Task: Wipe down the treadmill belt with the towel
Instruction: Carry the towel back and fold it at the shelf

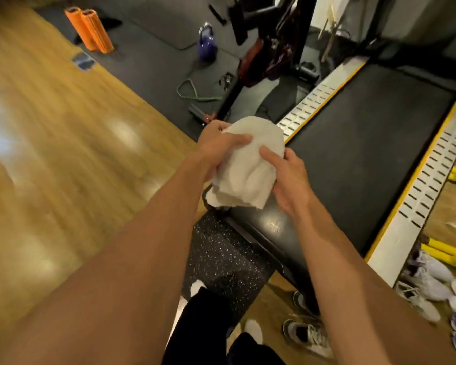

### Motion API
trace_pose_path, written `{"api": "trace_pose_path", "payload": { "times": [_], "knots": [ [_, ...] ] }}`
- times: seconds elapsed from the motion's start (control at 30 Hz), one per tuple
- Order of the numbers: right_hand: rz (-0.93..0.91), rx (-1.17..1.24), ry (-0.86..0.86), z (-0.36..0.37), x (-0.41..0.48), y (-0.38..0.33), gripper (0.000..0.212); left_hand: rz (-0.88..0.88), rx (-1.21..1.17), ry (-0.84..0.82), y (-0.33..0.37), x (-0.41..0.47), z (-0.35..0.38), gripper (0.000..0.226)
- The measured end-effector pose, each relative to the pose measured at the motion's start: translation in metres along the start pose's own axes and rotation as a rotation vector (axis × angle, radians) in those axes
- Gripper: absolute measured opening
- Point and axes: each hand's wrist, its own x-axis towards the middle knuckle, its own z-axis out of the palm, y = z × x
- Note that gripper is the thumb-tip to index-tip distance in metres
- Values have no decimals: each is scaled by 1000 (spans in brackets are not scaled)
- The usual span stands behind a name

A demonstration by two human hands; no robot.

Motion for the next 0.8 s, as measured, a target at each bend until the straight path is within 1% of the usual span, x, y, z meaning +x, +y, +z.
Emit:
{"api": "trace_pose_path", "payload": {
  "times": [0.07, 0.1, 0.17, 0.27, 0.3, 0.4, 0.43, 0.5, 0.57, 0.67, 0.8],
  "knots": [
    [-18, 54, -49, 18, -15, -25, 35, 50, -62, 7, 23, -22, -23, 54],
    [-30, 44, -74, 28, -21, -36, 37, 70, -104, 6, 32, -32, -34, 53],
    [-89, -7, -100, 51, -34, -55, 40, 98, -208, 28, 47, -50, -55, 41],
    [-197, -98, -110, 91, -49, -77, 40, 128, -360, 128, 63, -64, -82, 28],
    [-221, -128, -119, 104, -52, -82, 38, 153, -359, 176, 67, -65, -91, 26],
    [-241, -170, -159, 147, -59, -93, 35, 250, -251, 303, 78, -63, -122, 20],
    [-217, -142, -176, 162, -59, -95, 33, 279, -228, 345, 81, -63, -133, 21],
    [-132, -57, -209, 193, -60, -96, 25, 334, -213, 420, 85, -59, -159, 31],
    [-123, -69, -224, 225, -58, -91, 16, 371, -197, 487, 88, -54, -189, 34],
    [-226, -156, -200, 281, -55, -81, 12, 404, -139, 533, 81, -46, -241, 27],
    [-366, -258, -124, 357, -56, -71, 15, 460, 11, 562, 77, -38, -314, 32]
  ]
}}
